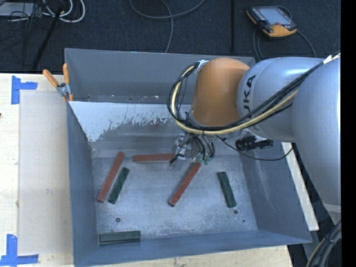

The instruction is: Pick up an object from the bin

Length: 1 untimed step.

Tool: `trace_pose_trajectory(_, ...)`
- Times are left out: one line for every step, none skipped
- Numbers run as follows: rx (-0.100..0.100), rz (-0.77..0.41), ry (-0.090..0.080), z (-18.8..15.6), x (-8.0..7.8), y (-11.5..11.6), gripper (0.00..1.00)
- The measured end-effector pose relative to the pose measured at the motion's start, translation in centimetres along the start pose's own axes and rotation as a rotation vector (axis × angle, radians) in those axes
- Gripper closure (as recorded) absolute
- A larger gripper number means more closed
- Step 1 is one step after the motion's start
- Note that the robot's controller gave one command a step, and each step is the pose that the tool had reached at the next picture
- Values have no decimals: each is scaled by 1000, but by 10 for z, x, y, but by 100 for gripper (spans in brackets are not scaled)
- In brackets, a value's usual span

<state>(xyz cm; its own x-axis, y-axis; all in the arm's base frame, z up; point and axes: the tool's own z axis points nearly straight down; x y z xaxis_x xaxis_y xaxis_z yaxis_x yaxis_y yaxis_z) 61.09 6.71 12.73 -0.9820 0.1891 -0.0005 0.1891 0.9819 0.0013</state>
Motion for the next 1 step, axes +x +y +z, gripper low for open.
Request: trace_pose_trajectory(3, -25, 5, -51, -2, -9, 100)
